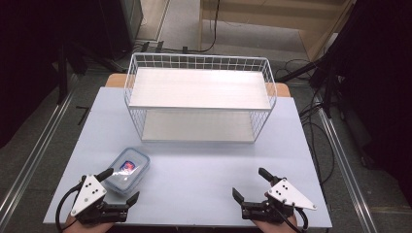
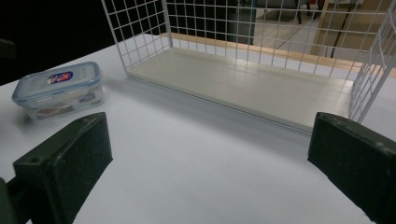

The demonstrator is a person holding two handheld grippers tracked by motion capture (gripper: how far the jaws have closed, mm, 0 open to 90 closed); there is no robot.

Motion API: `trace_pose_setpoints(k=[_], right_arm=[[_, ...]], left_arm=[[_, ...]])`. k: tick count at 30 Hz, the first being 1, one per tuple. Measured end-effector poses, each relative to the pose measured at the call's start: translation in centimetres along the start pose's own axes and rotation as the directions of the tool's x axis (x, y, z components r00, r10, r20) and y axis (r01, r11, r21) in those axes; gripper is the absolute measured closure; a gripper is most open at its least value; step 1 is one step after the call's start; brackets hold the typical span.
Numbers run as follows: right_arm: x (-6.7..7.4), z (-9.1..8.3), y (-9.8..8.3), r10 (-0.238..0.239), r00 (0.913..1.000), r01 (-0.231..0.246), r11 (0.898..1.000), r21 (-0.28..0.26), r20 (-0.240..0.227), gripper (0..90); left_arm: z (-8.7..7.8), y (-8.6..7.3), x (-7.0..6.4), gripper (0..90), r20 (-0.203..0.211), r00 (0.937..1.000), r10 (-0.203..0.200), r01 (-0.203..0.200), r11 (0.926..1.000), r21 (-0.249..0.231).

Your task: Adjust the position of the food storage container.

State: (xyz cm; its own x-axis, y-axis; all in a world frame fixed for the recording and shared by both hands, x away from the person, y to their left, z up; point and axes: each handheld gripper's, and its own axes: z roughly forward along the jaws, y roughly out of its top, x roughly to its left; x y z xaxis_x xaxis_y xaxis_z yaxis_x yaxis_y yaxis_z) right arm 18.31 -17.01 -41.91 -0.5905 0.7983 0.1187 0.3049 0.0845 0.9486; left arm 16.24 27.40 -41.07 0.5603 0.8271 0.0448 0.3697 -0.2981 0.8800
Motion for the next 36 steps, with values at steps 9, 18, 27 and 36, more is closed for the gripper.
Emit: trace_pose_setpoints(k=[9,18,27,36], right_arm=[[-0.2,0.4,-0.1,0.011,0.9998,-0.012,1.0,0.006,0.015,0.0],[-0.5,0.4,-0.1,0.022,0.9995,-0.022,1.0,0.001,0.02,0.0],[-0.6,0.6,-0.2,0.025,0.9995,-0.025,1.0,0.007,0.02,0.0],[-0.8,0.9,-0.2,0.023,0.9994,-0.024,1.0,0.007,0.027,0.0]], left_arm=[[-0.6,0.0,0.4,0.0,-0.005,0.9999,-0.011,0.011,0.9998,-0.017],[-0.5,-0.1,0.6,0.0,-0.007,0.9995,-0.03,0.03,0.9995,-0.014],[-0.4,-0.1,0.9,0.0,-0.007,0.9988,-0.047,0.047,0.9987,-0.018],[1.6,1.2,1.7,0.0,0.009,0.9967,-0.081,0.081,0.9966,-0.014]])
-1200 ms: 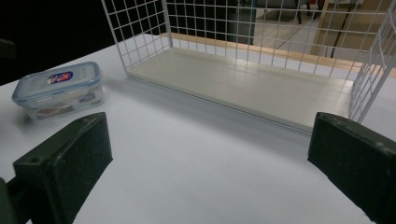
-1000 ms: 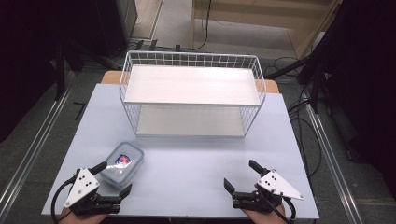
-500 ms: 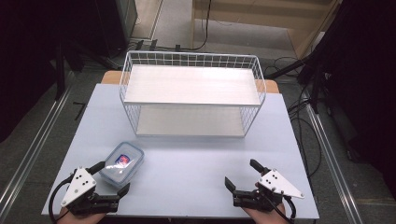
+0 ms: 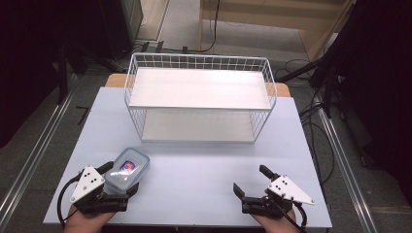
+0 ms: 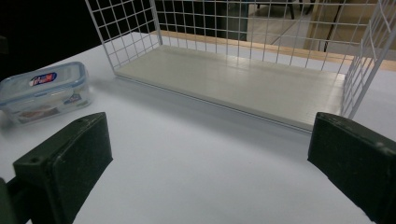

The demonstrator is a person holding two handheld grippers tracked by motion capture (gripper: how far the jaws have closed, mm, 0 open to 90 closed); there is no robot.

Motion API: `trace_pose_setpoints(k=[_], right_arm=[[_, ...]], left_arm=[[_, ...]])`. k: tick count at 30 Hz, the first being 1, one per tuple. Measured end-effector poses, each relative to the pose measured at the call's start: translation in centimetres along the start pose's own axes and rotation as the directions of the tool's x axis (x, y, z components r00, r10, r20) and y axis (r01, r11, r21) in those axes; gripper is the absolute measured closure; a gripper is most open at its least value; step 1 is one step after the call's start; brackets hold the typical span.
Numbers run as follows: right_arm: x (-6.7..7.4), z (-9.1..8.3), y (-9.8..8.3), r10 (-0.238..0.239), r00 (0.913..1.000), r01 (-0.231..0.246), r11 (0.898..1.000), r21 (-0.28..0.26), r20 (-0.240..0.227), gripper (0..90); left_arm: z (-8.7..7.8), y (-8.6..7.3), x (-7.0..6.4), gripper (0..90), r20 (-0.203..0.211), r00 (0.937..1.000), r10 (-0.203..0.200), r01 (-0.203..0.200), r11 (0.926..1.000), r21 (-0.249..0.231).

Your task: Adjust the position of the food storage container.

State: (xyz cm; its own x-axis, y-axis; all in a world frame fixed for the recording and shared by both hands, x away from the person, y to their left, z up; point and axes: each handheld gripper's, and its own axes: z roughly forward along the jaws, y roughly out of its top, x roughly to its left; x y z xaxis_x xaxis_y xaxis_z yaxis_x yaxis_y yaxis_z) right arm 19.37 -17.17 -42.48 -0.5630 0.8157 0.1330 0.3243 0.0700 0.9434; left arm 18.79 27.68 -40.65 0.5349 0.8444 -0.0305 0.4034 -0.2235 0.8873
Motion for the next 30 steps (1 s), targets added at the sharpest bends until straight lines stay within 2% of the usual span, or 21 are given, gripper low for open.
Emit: trace_pose_setpoints(k=[2,5,6,7,9,10,11,12,13,14,15,16,17,18,19,20,21,22,23,26,30], right_arm=[[-0.1,0.0,0.0,0.006,1.0,-0.006,1.0,0.001,0.0,0.0],[-0.4,0.3,0.1,0.033,0.9994,-0.033,0.999,-0.001,0.003,0.0],[-0.5,0.5,0.0,0.027,0.9996,-0.027,1.0,0.0,0.01,0.0],[-0.6,0.5,0.0,0.03,0.9995,-0.03,1.0,0.003,0.01,0.0],[-0.8,0.7,-0.1,0.027,0.9995,-0.027,1.0,0.008,0.014,0.0],[-0.8,0.7,-0.1,0.029,0.9995,-0.029,1.0,0.01,0.015,0.0],[-0.9,0.7,-0.2,0.026,0.9996,-0.027,1.0,0.012,0.013,0.0],[-0.9,0.7,-0.2,0.025,0.9996,-0.025,1.0,0.012,0.013,0.0],[-0.9,0.7,-0.2,0.025,0.9996,-0.025,1.0,0.012,0.013,0.0],[-0.9,0.8,-0.2,0.024,0.9996,-0.024,1.0,0.014,0.015,0.0],[-0.9,0.8,-0.2,0.024,0.9996,-0.024,1.0,0.013,0.014,0.0],[-1.0,0.8,-0.2,0.02,0.9997,-0.02,1.0,0.012,0.013,0.0],[-1.0,0.8,-0.2,0.02,0.9997,-0.02,1.0,0.012,0.013,0.0],[-0.9,0.7,-0.2,0.021,0.9997,-0.021,1.0,0.012,0.01,0.0],[-0.9,0.7,-0.2,0.021,0.9997,-0.021,1.0,0.012,0.01,0.0],[-0.9,0.7,-0.2,0.023,0.9997,-0.023,1.0,0.01,0.007,0.0],[-0.9,0.7,-0.2,0.023,0.9997,-0.023,1.0,0.01,0.007,0.0],[-0.8,0.6,-0.1,0.021,0.9998,-0.021,1.0,0.009,0.006,0.0],[-0.8,0.6,-0.1,0.021,0.9998,-0.021,1.0,0.009,0.006,0.0],[-0.8,0.7,-0.1,0.024,0.9997,-0.024,1.0,0.009,0.003,0.0],[-0.7,0.8,-0.1,0.028,0.9996,-0.028,1.0,0.012,-0.003,0.0]], left_arm=[[0.2,0.2,0.2,0.0,0.001,1.0,-0.004,0.004,1.0,-0.003],[0.9,0.7,1.2,5.5,-0.003,0.9992,-0.041,0.041,0.9985,-0.036],[1.0,0.8,1.5,20.2,0.0,0.9992,-0.039,0.039,0.9981,-0.049],[1.2,0.8,2.0,28.9,-0.003,0.9996,-0.027,0.027,0.9974,-0.066],[1.4,0.5,2.9,43.6,-0.007,0.9981,-0.062,0.061,0.9968,-0.051],[1.5,0.2,3.2,49.6,-0.03,0.9972,-0.069,0.068,0.9969,-0.041],[1.5,0.2,3.2,53.9,-0.03,0.9972,-0.069,0.068,0.9969,-0.041],[1.4,-0.4,3.8,60.5,-0.082,0.9954,-0.05,0.049,0.9987,-0.012],[1.4,-0.4,3.8,66.8,-0.082,0.9954,-0.05,0.049,0.9987,-0.012],[1.2,-0.9,4.5,71.8,-0.137,0.9895,-0.048,0.052,0.9985,0.02],[1.2,-0.9,4.5,77.2,-0.137,0.9895,-0.048,0.052,0.9985,0.02],[1.0,-1.5,5.5,81.6,-0.178,0.9825,-0.054,0.064,0.9968,0.049],[1.0,-1.5,5.5,84.9,-0.178,0.9825,-0.054,0.064,0.9968,0.049],[1.0,-2.5,6.6,88.2,-0.21,0.9746,-0.077,0.097,0.9913,0.088],[1.0,-2.5,6.6,90.0,-0.21,0.9746,-0.077,0.097,0.9913,0.088],[1.2,-3.1,7.4,90.0,-0.221,0.9703,-0.099,0.127,0.9847,0.119],[1.2,-3.1,7.4,90.0,-0.221,0.9703,-0.099,0.127,0.9847,0.119],[1.5,-3.4,7.8,90.0,-0.215,0.9704,-0.11,0.142,0.9797,0.141],[1.5,-3.4,7.8,90.0,-0.215,0.9704,-0.11,0.142,0.9797,0.141],[2.3,-3.7,7.7,90.0,-0.205,0.9746,-0.09,0.129,0.9743,0.185],[2.8,-3.8,7.4,90.0,-0.167,0.9823,-0.085,0.119,0.9712,0.206]])
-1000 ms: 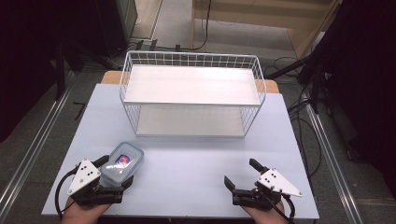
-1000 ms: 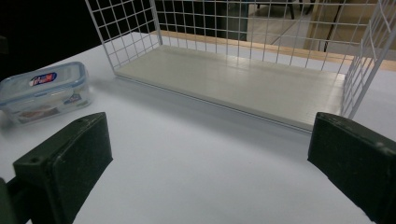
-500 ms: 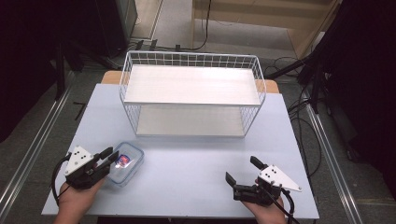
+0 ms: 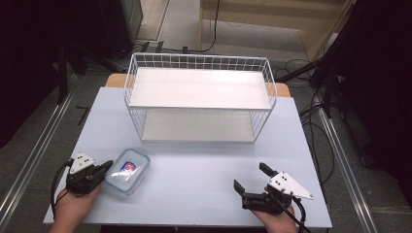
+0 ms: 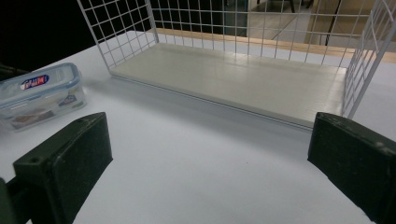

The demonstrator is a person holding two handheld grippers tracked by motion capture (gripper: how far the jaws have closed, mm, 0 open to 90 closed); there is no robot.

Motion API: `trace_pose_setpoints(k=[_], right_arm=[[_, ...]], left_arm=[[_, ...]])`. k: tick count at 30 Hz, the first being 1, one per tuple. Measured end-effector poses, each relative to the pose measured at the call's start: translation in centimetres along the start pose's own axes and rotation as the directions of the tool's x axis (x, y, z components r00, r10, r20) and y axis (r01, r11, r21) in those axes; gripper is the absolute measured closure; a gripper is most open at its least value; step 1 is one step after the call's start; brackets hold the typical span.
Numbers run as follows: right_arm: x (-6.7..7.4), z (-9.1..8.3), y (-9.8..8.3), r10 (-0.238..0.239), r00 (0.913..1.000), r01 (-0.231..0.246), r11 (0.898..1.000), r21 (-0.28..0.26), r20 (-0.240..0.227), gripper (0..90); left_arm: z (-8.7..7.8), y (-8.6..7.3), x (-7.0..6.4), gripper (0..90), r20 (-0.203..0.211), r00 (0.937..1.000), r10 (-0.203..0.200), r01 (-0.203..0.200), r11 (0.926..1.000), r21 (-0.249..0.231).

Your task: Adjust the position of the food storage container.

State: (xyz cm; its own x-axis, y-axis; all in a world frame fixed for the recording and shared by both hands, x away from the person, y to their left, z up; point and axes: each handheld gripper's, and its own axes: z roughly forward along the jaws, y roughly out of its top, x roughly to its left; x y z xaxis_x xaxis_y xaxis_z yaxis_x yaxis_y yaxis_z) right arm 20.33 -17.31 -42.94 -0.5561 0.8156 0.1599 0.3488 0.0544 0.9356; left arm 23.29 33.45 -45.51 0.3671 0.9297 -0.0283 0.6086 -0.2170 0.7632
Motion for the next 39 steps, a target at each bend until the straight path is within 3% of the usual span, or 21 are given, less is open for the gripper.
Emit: trace_pose_setpoints(k=[7,10,17,23,26,29,31,34,36,39], right_arm=[[0.0,0.0,0.0,0.003,1.0,-0.003,1.0,0.004,0.001,0.0],[0.0,0.1,-0.1,0.008,1.0,-0.008,1.0,0.004,-0.002,0.0],[0.0,0.2,-0.1,0.011,0.9999,-0.011,1.0,0.01,-0.006,0.0],[0.1,0.3,-0.2,0.012,0.9999,-0.012,1.0,0.009,-0.007,0.0],[0.1,0.3,-0.2,0.014,0.9999,-0.014,1.0,0.012,-0.006,0.0],[0.1,0.3,-0.2,0.018,0.9998,-0.017,1.0,0.013,-0.005,0.0],[0.0,0.2,-0.2,0.018,0.9998,-0.018,1.0,0.012,-0.004,0.0],[0.0,0.2,-0.2,0.016,0.9999,-0.016,1.0,0.009,-0.005,0.0],[-0.1,0.1,-0.3,0.017,0.9998,-0.017,1.0,0.011,-0.006,0.0],[0.0,0.1,-0.3,0.019,0.9998,-0.019,1.0,0.014,-0.009,0.0]], left_arm=[[0.4,0.5,-2.9,90.0,0.08,0.994,0.074,-0.074,0.9973,-0.006],[0.7,0.7,-4.6,90.0,0.124,0.9871,0.101,-0.1,0.9949,-0.014],[1.5,1.3,-7.4,90.0,0.175,0.9747,0.14,-0.138,0.9902,-0.02],[2.3,1.8,-9.8,90.0,0.217,0.9623,0.164,-0.161,0.9864,-0.034],[2.9,2.2,-11.3,90.0,0.237,0.9583,0.16,-0.153,0.9871,-0.048],[3.8,2.5,-13.1,90.0,0.263,0.9524,0.155,-0.141,0.9875,-0.069],[4.4,2.7,-14.7,90.0,0.283,0.9448,0.165,-0.154,0.9862,-0.059],[4.5,2.7,-15.2,90.0,0.29,0.941,0.174,-0.163,0.9847,-0.063],[4.3,2.7,-15.2,90.0,0.274,0.9461,0.173,-0.161,0.9848,-0.063],[3.9,2.6,-14.9,90.0,0.268,0.9476,0.174,-0.16,0.9843,-0.073]])
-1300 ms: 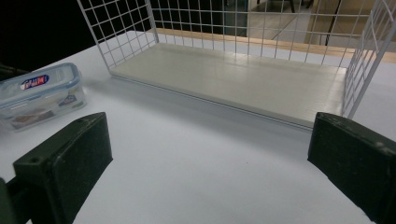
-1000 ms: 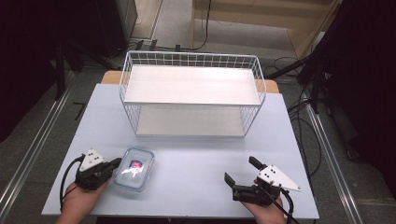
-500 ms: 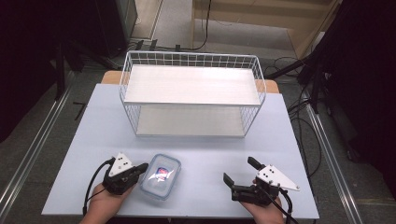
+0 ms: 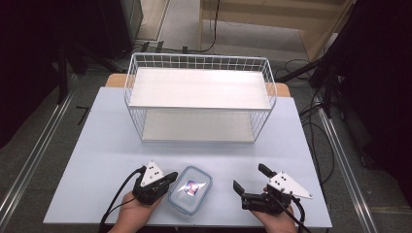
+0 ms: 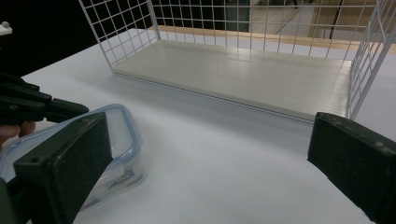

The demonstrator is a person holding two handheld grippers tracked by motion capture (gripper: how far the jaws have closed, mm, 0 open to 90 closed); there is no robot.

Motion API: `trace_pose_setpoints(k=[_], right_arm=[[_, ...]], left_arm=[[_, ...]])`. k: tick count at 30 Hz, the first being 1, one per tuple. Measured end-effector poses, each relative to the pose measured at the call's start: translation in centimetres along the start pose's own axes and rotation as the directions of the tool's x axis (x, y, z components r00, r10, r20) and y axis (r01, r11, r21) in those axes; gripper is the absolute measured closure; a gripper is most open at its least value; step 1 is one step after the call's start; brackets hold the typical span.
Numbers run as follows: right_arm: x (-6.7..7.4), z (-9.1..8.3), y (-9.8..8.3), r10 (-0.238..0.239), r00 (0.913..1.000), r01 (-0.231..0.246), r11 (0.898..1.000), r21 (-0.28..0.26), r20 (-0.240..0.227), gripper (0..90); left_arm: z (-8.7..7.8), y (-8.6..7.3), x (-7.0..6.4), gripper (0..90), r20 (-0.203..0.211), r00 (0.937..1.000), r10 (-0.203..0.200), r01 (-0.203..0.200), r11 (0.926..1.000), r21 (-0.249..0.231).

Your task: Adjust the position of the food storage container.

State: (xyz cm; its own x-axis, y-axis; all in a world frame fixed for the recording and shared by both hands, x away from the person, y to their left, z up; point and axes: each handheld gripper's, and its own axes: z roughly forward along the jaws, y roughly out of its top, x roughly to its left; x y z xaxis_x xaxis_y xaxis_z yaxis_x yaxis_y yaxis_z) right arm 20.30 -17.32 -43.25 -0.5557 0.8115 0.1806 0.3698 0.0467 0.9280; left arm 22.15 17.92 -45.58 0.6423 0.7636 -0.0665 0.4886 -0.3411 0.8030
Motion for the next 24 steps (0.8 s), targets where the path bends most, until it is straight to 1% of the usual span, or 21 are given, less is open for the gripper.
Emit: trace_pose_setpoints(k=[2,4,5,7,11,13,14,15,16,17,18,19,20,21,22,23,24], right_arm=[[0.0,-0.1,0.1,-0.002,1.0,0.002,1.0,-0.005,0.0,0.0],[0.1,-0.2,0.2,-0.005,1.0,0.005,1.0,-0.011,0.0,0.0],[0.1,-0.3,0.2,-0.003,1.0,0.003,1.0,-0.013,0.001,0.0],[0.2,-0.4,0.2,-0.002,1.0,0.002,1.0,-0.016,-0.002,0.0],[0.2,-0.3,0.2,-0.009,0.9999,0.008,1.0,-0.014,-0.009,0.2],[0.4,-0.2,0.1,-0.009,0.9998,0.009,1.0,-0.004,-0.017,3.2],[0.5,-0.1,0.0,-0.002,0.9996,0.002,1.0,0.0,-0.028,8.9],[0.9,0.0,-0.4,-0.006,0.9989,0.007,1.0,0.012,-0.046,23.3],[1.1,0.2,-0.5,-0.005,0.9982,0.007,1.0,0.03,-0.06,31.6],[1.2,0.3,-0.6,-0.006,0.9974,0.009,0.999,0.045,-0.072,41.9],[1.2,0.3,-0.6,-0.006,0.9974,0.009,0.999,0.045,-0.072,41.9],[1.8,1.0,-1.0,0.001,0.9934,0.009,0.996,0.086,-0.115,58.4],[1.8,1.0,-1.0,0.001,0.9934,0.009,0.996,0.086,-0.115,58.4],[2.5,1.6,-1.4,0.002,0.9888,0.017,0.992,0.125,-0.149,74.0],[2.5,1.6,-1.4,0.002,0.9888,0.017,0.992,0.125,-0.149,74.0],[2.9,1.9,-1.6,-0.001,0.9876,0.023,0.99,0.138,-0.157,80.7],[3.6,2.4,-1.9,-0.003,0.9848,0.031,0.987,0.158,-0.174,88.4]], left_arm=[[-0.9,-0.3,0.1,90.0,-0.016,0.9999,0.006,-0.006,1.0,0.0],[-1.9,-0.7,0.0,90.0,-0.017,0.9998,0.011,-0.011,0.9999,0.007],[-2.4,-0.9,-0.1,90.0,-0.025,0.9996,0.012,-0.011,0.9999,0.011],[-3.6,-1.2,-0.5,90.0,-0.034,0.9994,0.009,-0.009,1.0,-0.002],[-4.3,-1.2,-0.9,90.0,-0.037,0.9992,0.016,-0.016,0.9998,-0.011],[-4.3,-1.2,-0.7,90.0,-0.043,0.9991,0.006,-0.007,0.9998,-0.02],[-4.4,-1.2,-0.6,90.0,-0.045,0.999,0.002,-0.003,0.9998,-0.02],[-4.5,-1.1,-0.3,90.0,-0.044,0.999,-0.007,0.006,0.9994,-0.033],[-4.6,-1.1,-0.2,87.2,-0.048,0.9988,-0.012,0.01,0.9993,-0.036],[-4.7,-1.0,0.0,85.0,-0.05,0.9985,-0.02,0.018,0.9988,-0.045],[-4.7,-1.0,0.0,82.8,-0.05,0.9985,-0.02,0.018,0.9988,-0.045],[-4.9,-0.8,0.4,81.1,-0.058,0.9979,-0.028,0.025,0.998,-0.058],[-4.9,-0.8,0.4,78.5,-0.058,0.9979,-0.028,0.025,0.998,-0.058],[-4.9,-0.8,0.6,75.5,-0.062,0.9976,-0.032,0.028,0.9975,-0.065],[-4.9,-0.7,0.7,75.5,-0.066,0.9972,-0.036,0.031,0.997,-0.071],[-5.0,-0.7,1.0,73.5,-0.071,0.9964,-0.046,0.041,0.9963,-0.076],[-5.0,-0.6,1.2,72.0,-0.073,0.9959,-0.054,0.048,0.9955,-0.081]])
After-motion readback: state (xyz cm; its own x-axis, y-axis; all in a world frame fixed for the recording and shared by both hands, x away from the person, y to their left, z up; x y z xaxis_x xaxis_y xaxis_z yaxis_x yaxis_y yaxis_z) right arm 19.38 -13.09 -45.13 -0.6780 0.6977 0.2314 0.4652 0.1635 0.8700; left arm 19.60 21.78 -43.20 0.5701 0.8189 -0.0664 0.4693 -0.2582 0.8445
